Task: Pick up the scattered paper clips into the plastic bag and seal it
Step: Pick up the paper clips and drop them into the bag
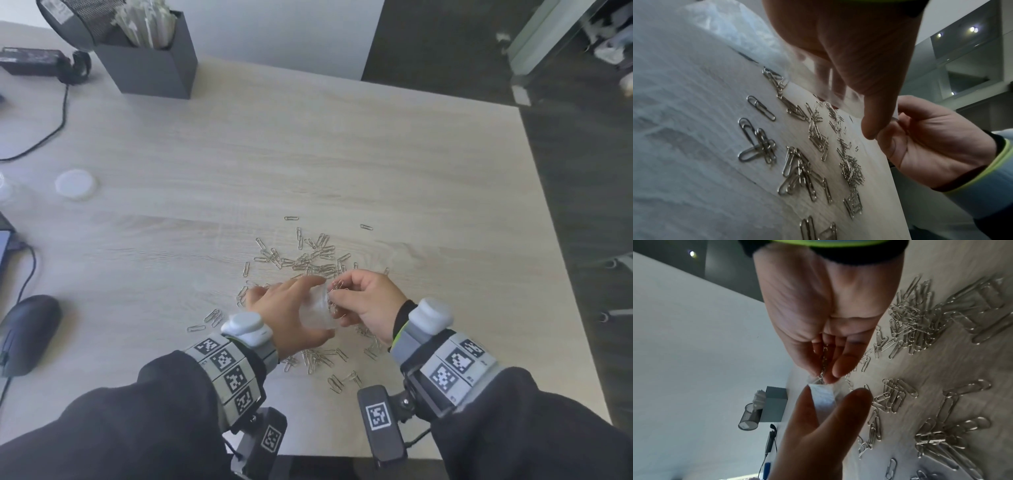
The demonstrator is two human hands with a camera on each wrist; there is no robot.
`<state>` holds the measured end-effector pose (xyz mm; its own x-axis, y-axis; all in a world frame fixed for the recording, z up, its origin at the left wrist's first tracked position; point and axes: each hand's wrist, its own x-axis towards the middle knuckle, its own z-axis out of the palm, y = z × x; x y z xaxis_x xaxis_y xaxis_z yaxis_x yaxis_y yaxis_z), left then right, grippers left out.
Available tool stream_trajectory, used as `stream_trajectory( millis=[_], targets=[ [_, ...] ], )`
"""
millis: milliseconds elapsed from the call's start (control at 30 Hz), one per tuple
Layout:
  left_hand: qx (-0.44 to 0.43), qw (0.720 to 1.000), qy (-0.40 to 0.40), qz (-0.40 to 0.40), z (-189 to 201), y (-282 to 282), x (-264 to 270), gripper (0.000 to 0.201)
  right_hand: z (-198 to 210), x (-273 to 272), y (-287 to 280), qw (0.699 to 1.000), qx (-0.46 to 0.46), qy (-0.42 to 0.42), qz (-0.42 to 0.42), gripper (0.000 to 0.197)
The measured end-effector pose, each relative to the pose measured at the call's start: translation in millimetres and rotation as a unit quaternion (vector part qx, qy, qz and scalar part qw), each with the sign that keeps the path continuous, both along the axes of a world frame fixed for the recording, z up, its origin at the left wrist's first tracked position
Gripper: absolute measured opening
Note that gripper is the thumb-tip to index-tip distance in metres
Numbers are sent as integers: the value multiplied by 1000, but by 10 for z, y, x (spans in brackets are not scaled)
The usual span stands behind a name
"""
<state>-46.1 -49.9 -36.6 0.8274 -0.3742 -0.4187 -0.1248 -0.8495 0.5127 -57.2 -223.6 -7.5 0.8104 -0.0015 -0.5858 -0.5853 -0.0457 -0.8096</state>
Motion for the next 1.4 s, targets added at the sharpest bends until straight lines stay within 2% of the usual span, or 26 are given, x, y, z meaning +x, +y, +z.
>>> stream_trajectory(
  millis=[233, 333, 533, 633, 700, 767, 833, 933, 1000, 1200, 1400],
  targets=[
    [23, 1000, -14, -8, 15, -45, -33, 68, 94, -46, 98, 999, -22, 22, 45, 9],
    [20, 1000, -23, -7, -26, -57, -40, 60, 176, -54, 158, 996, -34, 36, 71, 19],
    [-16, 1000, -9, -11, -103, -17, -54, 49, 279, -92, 151, 992, 2, 72, 103, 31],
    [-18, 1000, 6, -23, -118, 26, -51, 52, 234, -95, 10, 994, -14, 40, 98, 29],
    [-16, 999, 17, -22, -103, 90, -32, 56, 117, -101, -206, 993, -95, -18, 68, 25],
    [-19, 1000, 22, -6, -104, 194, -3, 57, -79, -147, -519, 960, -262, -65, 70, 27],
    [-23, 999, 25, 12, -126, 307, 28, 56, -302, -270, -826, 900, -413, -73, 121, 47],
    [-26, 999, 18, 38, -141, 400, 74, 54, -636, -529, -1074, 824, -526, -26, 209, 81],
    [-32, 998, 7, 49, -139, 424, 110, 54, -772, -650, -1051, 794, -557, -2, 241, 90],
    [-44, 998, 12, 52, -113, 487, 173, 60, -862, -560, -552, 785, -573, -36, 231, 88],
    [-79, 995, -3, 60, -91, 518, 173, 66, -871, -269, -110, 791, -554, -81, 245, 91]
  ],
)
